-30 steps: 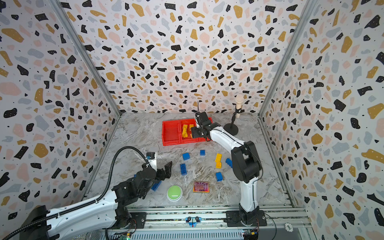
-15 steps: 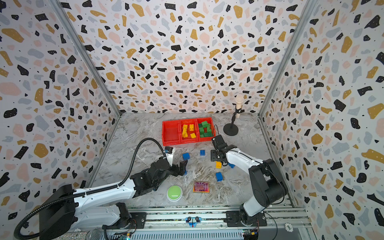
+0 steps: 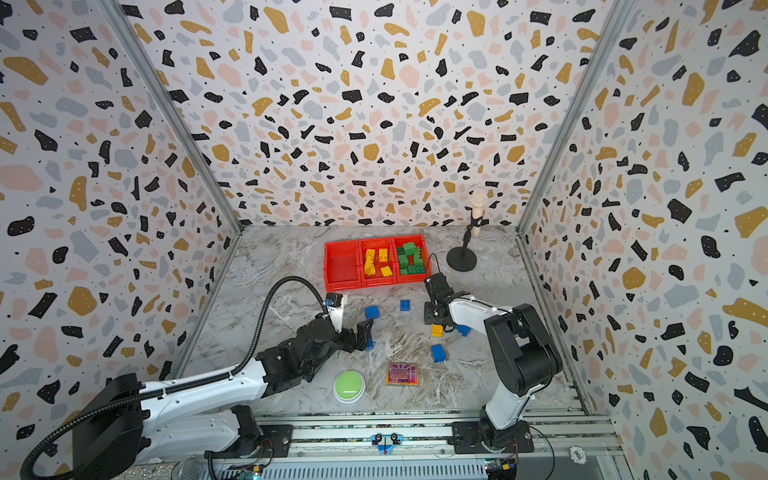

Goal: Sort the legos into containers by color
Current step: 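Lower the right gripper onto another long yellow brick and grasp it, then carry the long yellow brick with the right gripper into the middle bin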

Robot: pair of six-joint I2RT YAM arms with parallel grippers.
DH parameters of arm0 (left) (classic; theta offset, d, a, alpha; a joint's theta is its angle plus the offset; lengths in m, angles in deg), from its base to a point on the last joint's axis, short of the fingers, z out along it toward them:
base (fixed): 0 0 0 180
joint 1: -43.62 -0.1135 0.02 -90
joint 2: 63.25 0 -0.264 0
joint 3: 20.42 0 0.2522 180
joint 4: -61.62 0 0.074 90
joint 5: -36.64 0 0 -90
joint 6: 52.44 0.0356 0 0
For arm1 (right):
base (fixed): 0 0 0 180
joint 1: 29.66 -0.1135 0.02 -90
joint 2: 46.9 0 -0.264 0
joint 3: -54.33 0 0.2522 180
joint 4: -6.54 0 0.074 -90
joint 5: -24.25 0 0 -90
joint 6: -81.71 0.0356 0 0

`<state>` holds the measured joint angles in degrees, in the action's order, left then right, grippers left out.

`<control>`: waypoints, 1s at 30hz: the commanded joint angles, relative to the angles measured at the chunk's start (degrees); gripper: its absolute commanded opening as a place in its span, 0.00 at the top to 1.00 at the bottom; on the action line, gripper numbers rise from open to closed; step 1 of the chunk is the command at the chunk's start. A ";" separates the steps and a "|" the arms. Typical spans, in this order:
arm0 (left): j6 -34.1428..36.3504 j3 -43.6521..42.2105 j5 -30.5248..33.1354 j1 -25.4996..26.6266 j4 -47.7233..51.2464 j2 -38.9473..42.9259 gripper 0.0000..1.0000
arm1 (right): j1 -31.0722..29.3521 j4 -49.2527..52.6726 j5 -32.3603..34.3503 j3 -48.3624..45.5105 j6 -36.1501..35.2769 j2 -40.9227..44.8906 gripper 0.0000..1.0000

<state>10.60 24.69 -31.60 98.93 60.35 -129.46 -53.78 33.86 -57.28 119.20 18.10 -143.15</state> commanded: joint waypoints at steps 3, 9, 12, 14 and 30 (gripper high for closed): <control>0.53 -0.57 1.14 0.06 -0.84 0.86 0.00 | -0.13 -1.39 -2.97 -0.16 0.64 -0.30 0.71; -0.14 -1.89 2.99 0.06 0.26 3.98 0.00 | -2.25 0.20 -3.29 3.83 0.32 2.16 0.74; -0.76 -3.11 4.57 0.08 3.16 6.47 0.00 | -3.90 1.37 -3.51 8.40 -0.57 3.51 0.74; -1.38 -3.78 5.82 0.06 4.49 8.33 0.00 | -4.89 1.36 -4.25 12.39 -1.36 3.04 0.73; -8.09 -8.10 14.86 0.06 16.13 23.93 0.00 | -7.22 5.33 -10.59 54.46 -8.15 -25.18 0.69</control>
<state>4.37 17.77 -19.82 98.93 74.45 -107.30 -60.75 35.50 -66.44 168.10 12.07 -166.49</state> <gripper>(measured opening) 0.999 0.334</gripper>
